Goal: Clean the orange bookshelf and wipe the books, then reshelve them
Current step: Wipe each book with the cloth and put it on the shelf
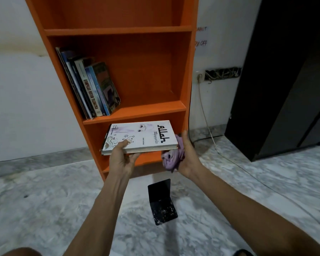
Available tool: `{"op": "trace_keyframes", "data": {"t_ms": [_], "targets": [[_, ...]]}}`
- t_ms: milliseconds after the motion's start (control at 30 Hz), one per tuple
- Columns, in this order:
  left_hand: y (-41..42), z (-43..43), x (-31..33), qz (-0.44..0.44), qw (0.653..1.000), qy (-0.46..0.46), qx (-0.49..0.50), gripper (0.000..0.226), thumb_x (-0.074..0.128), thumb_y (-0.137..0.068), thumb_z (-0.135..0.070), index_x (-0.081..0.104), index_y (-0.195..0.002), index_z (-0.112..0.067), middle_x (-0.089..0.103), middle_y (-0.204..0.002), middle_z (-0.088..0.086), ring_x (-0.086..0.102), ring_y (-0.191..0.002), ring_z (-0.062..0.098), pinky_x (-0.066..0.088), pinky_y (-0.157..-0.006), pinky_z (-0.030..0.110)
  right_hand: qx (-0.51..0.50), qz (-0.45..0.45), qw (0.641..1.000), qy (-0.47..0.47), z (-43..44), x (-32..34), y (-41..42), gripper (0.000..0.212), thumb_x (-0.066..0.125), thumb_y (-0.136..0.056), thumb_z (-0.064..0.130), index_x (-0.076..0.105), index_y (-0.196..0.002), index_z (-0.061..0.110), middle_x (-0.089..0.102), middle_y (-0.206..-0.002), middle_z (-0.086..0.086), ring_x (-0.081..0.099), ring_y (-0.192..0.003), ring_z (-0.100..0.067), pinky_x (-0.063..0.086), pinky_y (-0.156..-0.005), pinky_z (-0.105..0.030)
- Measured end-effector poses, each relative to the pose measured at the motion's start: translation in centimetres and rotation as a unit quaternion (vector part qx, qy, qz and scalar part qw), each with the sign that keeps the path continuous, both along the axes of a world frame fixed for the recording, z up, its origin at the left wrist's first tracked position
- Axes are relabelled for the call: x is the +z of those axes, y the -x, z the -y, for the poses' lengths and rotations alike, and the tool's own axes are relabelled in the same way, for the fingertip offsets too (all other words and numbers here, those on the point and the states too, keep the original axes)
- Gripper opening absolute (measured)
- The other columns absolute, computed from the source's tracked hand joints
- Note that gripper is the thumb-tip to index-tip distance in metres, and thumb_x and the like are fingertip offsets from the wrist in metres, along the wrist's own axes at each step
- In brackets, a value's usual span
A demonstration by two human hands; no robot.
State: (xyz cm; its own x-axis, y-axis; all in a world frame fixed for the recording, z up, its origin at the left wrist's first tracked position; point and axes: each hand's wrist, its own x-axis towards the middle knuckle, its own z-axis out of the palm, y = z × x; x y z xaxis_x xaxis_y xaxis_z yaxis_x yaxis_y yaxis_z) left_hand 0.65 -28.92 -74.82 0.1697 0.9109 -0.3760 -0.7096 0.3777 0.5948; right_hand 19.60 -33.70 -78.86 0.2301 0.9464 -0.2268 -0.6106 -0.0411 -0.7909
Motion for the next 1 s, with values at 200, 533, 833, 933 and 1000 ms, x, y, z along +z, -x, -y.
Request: {"op": "trace_keyframes", "data": {"t_ms": [200,533,833,933,1000], "targets": [[-1.0,1.3,3.1,0.058,0.997,-0.046,-0.025,0.032,0.061,-0.089,-0.010,0.057,-0.121,-0.006,0.063,-0.124,0.020,0.066,-0.099,0.032,0.060,-0.067,0.048,-0.085,-0.041,0.996,0.001,-2.2,4.9,3.6,0.040,0.077,-0.082,0.014,0.064,-0.118,0.001,0.072,-0.114,-0.017,0.070,-0.102,-0.034,0.055,-0.091,-0.051],[4.4,-2.3,9.3,-0.069,0.971,-0.160,-0.164,0.058,0.068,-0.077,-0.051,0.063,-0.115,-0.008,0.070,-0.110,0.018,0.068,-0.100,0.033,0.058,-0.078,0.051,-0.017,-0.007,0.996,-0.084,-4.2,14.7,-2.4,0.024,0.075,-0.085,0.021,0.071,-0.100,0.003,0.074,-0.105,-0.019,0.071,-0.100,-0.029,0.054,-0.095,-0.050],[3.2,-6.2,12.9,-0.267,0.900,-0.208,-0.275,0.052,0.074,-0.079,-0.028,0.061,-0.121,-0.001,0.068,-0.116,0.020,0.065,-0.107,0.038,0.048,-0.098,0.054,0.067,0.047,0.994,-0.070,-8.5,17.4,-2.9,0.039,0.071,-0.087,0.039,0.070,-0.112,0.008,0.073,-0.108,-0.019,0.074,-0.089,-0.031,0.061,-0.076,-0.046],[2.4,-7.1,12.2,-0.266,0.911,-0.220,-0.226,0.052,0.071,-0.082,-0.031,0.061,-0.123,-0.001,0.069,-0.115,0.020,0.063,-0.109,0.041,0.052,-0.092,0.052,0.090,0.059,0.991,-0.086,-10.3,18.0,-2.8,0.050,0.066,-0.087,0.051,0.072,-0.115,0.010,0.071,-0.115,-0.018,0.072,-0.095,-0.031,0.056,-0.091,-0.049],[1.9,-7.8,11.8,-0.253,0.923,-0.226,-0.183,0.042,0.066,-0.087,-0.030,0.064,-0.119,-0.003,0.071,-0.111,0.018,0.068,-0.099,0.036,0.060,-0.075,0.042,0.121,0.077,0.983,-0.113,-11.1,18.3,-2.3,0.051,0.058,-0.092,0.050,0.067,-0.123,0.011,0.070,-0.119,-0.017,0.072,-0.098,-0.030,0.059,-0.084,-0.047]]}}
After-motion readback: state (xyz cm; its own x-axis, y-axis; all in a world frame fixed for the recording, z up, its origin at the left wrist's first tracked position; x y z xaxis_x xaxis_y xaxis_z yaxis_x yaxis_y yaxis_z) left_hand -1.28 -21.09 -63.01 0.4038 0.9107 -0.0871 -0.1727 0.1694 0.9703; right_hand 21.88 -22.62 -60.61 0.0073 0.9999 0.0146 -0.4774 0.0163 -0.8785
